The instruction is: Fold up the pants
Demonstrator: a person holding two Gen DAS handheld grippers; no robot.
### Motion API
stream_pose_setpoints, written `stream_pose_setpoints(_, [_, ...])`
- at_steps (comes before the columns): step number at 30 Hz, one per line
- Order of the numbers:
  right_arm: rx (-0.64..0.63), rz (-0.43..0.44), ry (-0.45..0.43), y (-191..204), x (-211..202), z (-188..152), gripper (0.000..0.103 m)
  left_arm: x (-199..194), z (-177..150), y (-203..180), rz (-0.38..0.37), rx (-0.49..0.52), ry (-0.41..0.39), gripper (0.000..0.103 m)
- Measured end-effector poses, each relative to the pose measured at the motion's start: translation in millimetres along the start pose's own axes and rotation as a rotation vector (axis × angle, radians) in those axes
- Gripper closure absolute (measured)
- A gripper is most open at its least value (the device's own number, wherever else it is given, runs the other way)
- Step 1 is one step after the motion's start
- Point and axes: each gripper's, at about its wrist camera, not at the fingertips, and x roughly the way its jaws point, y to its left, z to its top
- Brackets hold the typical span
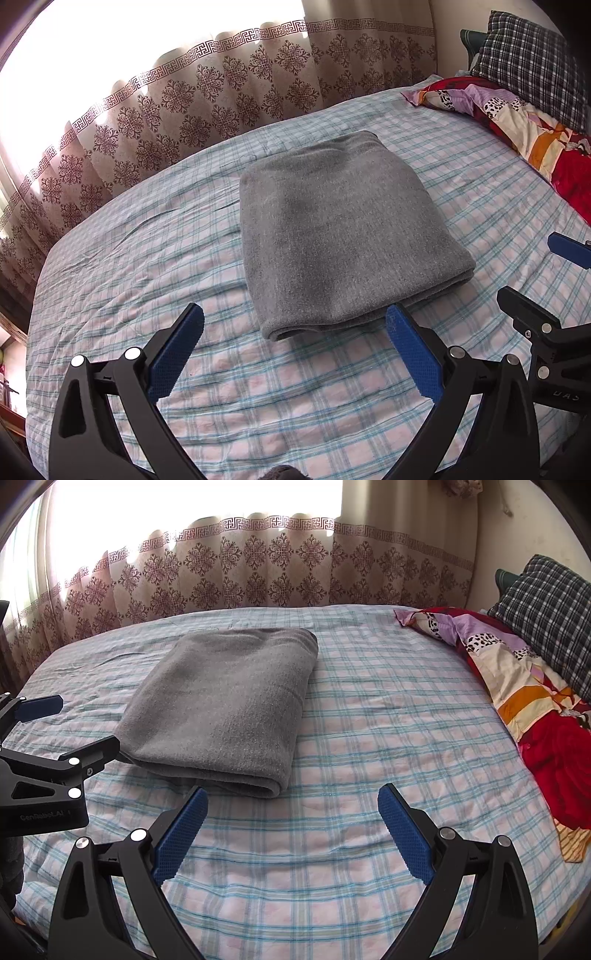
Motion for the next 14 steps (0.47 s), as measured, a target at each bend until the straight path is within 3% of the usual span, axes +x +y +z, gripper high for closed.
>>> stream_pose_setpoints(14, [0.023,0.007,0.042,-5.6,9.0,-2.2,0.007,9.7,-3.7,8.1,-0.012,-0.013,0.040,0.003])
